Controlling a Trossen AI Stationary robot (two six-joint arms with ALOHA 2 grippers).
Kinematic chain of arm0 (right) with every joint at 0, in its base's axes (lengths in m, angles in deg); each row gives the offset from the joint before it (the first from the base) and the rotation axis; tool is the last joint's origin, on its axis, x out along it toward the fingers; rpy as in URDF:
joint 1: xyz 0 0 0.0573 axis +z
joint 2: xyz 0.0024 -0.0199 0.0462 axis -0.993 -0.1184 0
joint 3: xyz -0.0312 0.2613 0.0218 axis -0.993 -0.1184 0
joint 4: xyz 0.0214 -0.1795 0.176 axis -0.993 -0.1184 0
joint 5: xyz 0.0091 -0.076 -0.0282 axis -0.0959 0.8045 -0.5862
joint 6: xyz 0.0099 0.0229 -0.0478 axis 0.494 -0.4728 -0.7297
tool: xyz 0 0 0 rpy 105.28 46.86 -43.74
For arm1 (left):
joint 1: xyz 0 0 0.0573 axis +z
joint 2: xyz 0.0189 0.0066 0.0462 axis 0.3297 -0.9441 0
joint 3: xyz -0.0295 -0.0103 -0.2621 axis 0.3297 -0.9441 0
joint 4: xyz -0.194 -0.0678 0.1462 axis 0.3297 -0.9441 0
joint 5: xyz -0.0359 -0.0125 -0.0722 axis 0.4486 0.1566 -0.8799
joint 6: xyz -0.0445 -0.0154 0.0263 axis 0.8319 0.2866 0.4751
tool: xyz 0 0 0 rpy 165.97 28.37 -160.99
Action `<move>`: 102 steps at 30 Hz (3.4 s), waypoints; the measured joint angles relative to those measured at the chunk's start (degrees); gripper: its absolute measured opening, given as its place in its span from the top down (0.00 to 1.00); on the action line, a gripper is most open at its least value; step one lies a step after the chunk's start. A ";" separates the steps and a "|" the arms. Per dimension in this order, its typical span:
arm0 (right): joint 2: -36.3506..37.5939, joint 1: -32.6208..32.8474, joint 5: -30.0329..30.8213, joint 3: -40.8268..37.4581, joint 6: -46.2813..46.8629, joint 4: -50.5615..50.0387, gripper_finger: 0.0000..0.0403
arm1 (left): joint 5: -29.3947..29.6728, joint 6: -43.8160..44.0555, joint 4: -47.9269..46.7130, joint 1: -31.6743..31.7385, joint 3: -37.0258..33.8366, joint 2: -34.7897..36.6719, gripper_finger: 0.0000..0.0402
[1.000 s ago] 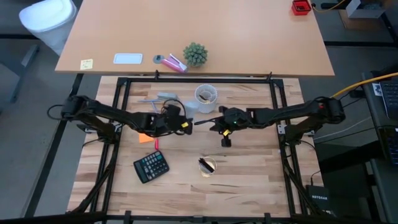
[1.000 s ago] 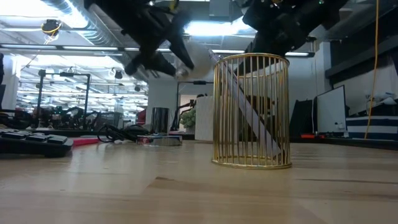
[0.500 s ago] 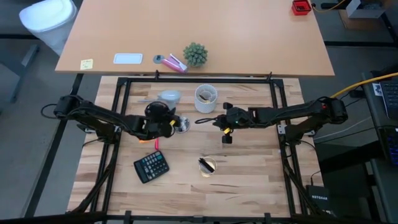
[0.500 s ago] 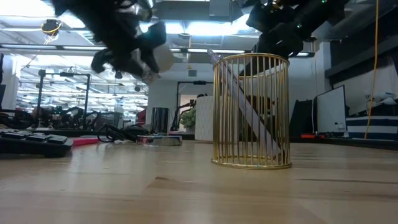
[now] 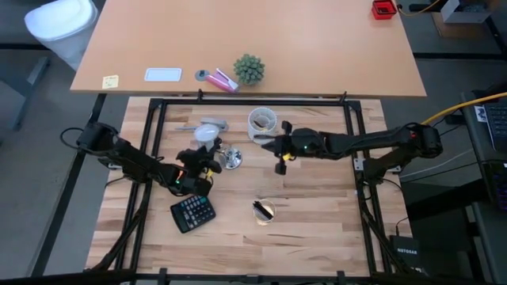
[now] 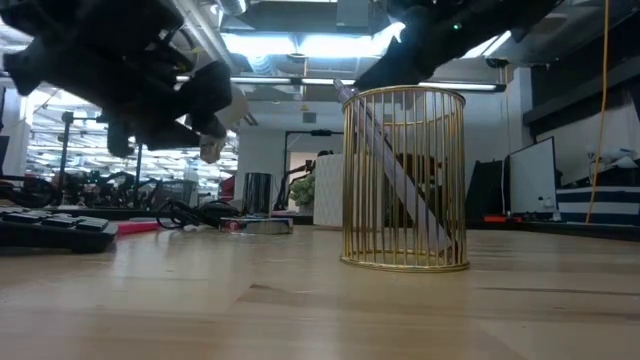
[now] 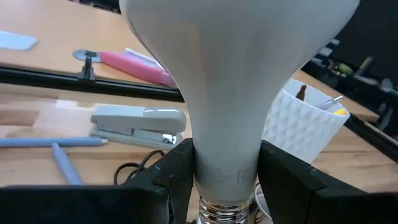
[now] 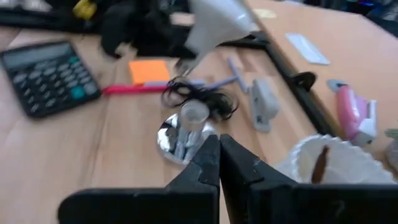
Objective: Screw lightbulb
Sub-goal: Insert the lightbulb into the lamp
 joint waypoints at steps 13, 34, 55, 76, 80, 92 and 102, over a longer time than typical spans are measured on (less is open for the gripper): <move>-0.19 -4.84 -0.26 0.00 1.38 1.34 0.99 | 4.69 -0.33 14.01 0.45 -0.83 -13.79 0.62; -0.21 -4.82 -0.55 0.00 1.17 0.92 0.99 | -9.82 -27.43 31.85 7.34 2.84 -14.43 0.62; -0.21 -4.78 -0.55 0.00 1.12 -0.74 0.99 | -36.71 -48.40 48.37 7.02 2.91 -14.43 0.62; -0.23 -4.78 -0.66 0.00 -0.55 -1.92 0.99 | -44.81 -65.62 82.07 13.67 2.78 -27.84 0.62; -0.23 -4.73 -0.66 0.00 -0.56 -3.87 0.99 | -45.86 -65.74 84.67 15.08 2.93 -31.22 0.62; -0.23 -4.73 -0.74 -0.02 -0.55 -4.45 0.99 | -50.95 -65.39 84.64 16.78 -1.67 -29.60 0.62; -0.23 -4.71 -1.98 -0.02 -0.47 -2.70 0.99 | -57.39 -63.97 84.70 18.43 -3.63 -29.08 0.62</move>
